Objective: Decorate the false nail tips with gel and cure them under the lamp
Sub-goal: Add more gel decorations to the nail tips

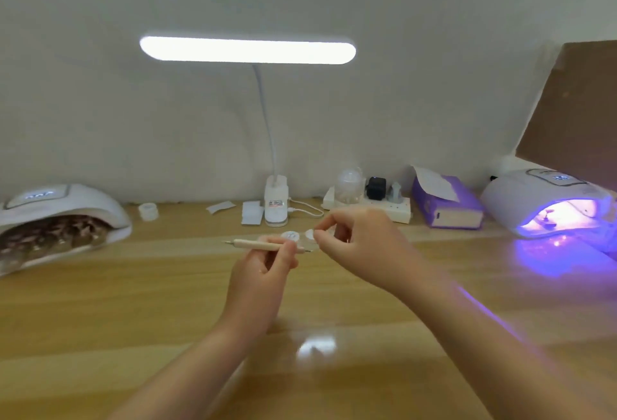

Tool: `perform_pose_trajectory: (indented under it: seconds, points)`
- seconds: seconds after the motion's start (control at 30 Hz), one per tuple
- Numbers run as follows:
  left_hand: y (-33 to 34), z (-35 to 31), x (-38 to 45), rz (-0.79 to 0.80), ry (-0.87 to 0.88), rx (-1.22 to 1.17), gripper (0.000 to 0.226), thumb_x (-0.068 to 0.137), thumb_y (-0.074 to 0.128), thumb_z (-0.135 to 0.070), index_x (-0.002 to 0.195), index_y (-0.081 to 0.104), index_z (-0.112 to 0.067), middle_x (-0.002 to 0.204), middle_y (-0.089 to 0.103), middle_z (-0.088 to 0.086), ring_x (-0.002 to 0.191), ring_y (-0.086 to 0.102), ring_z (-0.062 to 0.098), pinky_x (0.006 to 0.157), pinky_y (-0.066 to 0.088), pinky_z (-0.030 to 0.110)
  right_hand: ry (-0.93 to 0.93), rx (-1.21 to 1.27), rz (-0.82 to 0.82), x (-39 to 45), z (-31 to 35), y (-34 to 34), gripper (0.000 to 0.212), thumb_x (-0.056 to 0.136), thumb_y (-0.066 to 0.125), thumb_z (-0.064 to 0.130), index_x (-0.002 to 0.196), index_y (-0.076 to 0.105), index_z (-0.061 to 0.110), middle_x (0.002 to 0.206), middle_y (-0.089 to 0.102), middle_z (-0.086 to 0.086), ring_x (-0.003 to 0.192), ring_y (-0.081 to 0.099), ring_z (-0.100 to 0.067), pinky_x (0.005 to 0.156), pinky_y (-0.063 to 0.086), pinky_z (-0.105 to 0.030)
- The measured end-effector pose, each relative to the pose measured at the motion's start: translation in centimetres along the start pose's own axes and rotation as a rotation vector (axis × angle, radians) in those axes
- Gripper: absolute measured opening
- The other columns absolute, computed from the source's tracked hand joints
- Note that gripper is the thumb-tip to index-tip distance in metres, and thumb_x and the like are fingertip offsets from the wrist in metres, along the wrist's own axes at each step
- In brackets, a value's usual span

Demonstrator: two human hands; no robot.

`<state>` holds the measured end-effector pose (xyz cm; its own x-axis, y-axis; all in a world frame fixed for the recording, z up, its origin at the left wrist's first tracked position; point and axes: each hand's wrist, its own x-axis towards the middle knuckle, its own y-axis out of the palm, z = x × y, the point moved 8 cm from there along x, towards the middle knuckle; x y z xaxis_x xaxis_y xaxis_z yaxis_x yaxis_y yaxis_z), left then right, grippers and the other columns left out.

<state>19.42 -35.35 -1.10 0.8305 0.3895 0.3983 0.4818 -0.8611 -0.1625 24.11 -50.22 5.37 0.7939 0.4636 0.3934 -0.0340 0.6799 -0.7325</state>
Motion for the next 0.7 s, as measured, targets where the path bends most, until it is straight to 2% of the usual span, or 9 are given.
perform_pose_trajectory:
  seconds: [0.07, 0.1, 0.17, 0.27, 0.33, 0.47, 0.57, 0.63, 0.7]
  points:
    - [-2.3, -0.1, 0.1, 0.012, 0.019, 0.076, 0.020, 0.093, 0.052, -0.039, 0.077, 0.065, -0.040, 0.071, 0.066, -0.011, 0.067, 0.060, 0.001, 0.064, 0.046, 0.022, -0.029, 0.064, 0.083, 0.6, 2.2, 2.6, 0.024, 0.079, 0.062, 0.052, 0.089, 0.070, 0.032, 0.055, 0.049, 0.015, 0.053, 0.047, 0.003, 0.052, 0.034, -0.016]
    - [-3.2, -0.2, 0.1, 0.025, 0.042, 0.151, 0.022, 0.093, 0.049, -0.040, 0.076, 0.063, -0.039, 0.071, 0.065, -0.012, 0.066, 0.059, -0.001, 0.059, 0.043, 0.015, -0.024, 0.111, 0.131, 0.9, 3.0, 3.9, 0.031, 0.076, 0.062, 0.058, 0.093, 0.070, 0.035, 0.057, 0.051, 0.014, 0.053, 0.047, 0.004, 0.053, 0.034, -0.016]
    - [-4.8, -0.3, 0.4, 0.047, 0.082, 0.333, 0.020, 0.093, 0.043, -0.038, 0.079, 0.058, -0.037, 0.068, 0.061, -0.011, 0.066, 0.057, -0.001, 0.052, 0.038, 0.011, -0.030, 0.155, 0.169, 1.6, 4.2, 5.8, 0.038, 0.071, 0.066, 0.062, 0.098, 0.070, 0.036, 0.060, 0.052, 0.014, 0.054, 0.047, 0.003, 0.055, 0.036, -0.018]
    - [-6.3, 0.0, 0.6, 0.041, 0.159, 0.499, 0.017, 0.093, 0.045, -0.028, 0.085, 0.058, -0.035, 0.079, 0.058, -0.013, 0.072, 0.055, 0.006, 0.053, 0.035, 0.016, -0.103, 0.079, 0.128, 2.3, 6.1, 7.9, 0.033, 0.072, 0.070, 0.053, 0.100, 0.071, 0.036, 0.055, 0.049, 0.014, 0.053, 0.047, 0.004, 0.052, 0.032, -0.013]
    - [-7.2, 0.5, 0.6, 0.016, 0.187, 0.549, 0.016, 0.095, 0.047, -0.024, 0.092, 0.063, -0.023, 0.082, 0.055, -0.011, 0.080, 0.054, 0.014, 0.060, 0.037, 0.025, -0.158, 0.046, 0.115, 2.4, 7.1, 9.0, 0.028, 0.076, 0.069, 0.048, 0.101, 0.070, 0.037, 0.055, 0.047, 0.015, 0.055, 0.047, 0.004, 0.051, 0.031, -0.014]
    - [-7.7, 1.1, 1.0, 0.039, 0.237, 0.565, 0.017, 0.096, 0.048, -0.025, 0.097, 0.063, -0.017, 0.079, 0.049, -0.017, 0.080, 0.047, 0.010, 0.061, 0.032, 0.016, -0.256, 0.025, 0.133, 2.5, 7.9, 10.1, 0.016, 0.086, 0.063, 0.037, 0.100, 0.072, 0.037, 0.069, 0.055, 0.009, 0.069, 0.049, -0.006, 0.063, 0.045, -0.029]
    - [-7.6, 1.7, 1.3, 0.093, 0.218, 0.537, 0.021, 0.097, 0.047, -0.030, 0.100, 0.064, -0.018, 0.083, 0.056, -0.012, 0.083, 0.051, 0.012, 0.067, 0.040, 0.024, -0.251, 0.040, 0.105, 2.9, 7.8, 10.5, 0.013, 0.087, 0.063, 0.033, 0.089, 0.074, 0.026, 0.072, 0.058, 0.004, 0.071, 0.051, -0.008, 0.068, 0.047, -0.035]
    - [-7.7, 2.2, 1.5, 0.104, 0.190, 0.549, 0.023, 0.097, 0.046, -0.032, 0.098, 0.063, -0.015, 0.085, 0.059, -0.003, 0.084, 0.053, 0.017, 0.070, 0.042, 0.032, -0.265, 0.020, 0.094, 3.0, 7.8, 11.0, 0.014, 0.088, 0.062, 0.029, 0.087, 0.074, 0.021, 0.071, 0.059, 0.002, 0.069, 0.051, -0.009, 0.067, 0.046, -0.034]
    - [-7.9, 2.4, 1.7, 0.099, 0.173, 0.573, 0.023, 0.096, 0.047, -0.033, 0.092, 0.060, -0.015, 0.082, 0.056, -0.002, 0.082, 0.051, 0.019, 0.068, 0.040, 0.033, -0.283, 0.016, 0.051, 2.9, 8.0, 11.3, 0.012, 0.085, 0.064, 0.026, 0.082, 0.073, 0.018, 0.065, 0.057, 0.005, 0.062, 0.048, -0.007, 0.060, 0.043, -0.027]
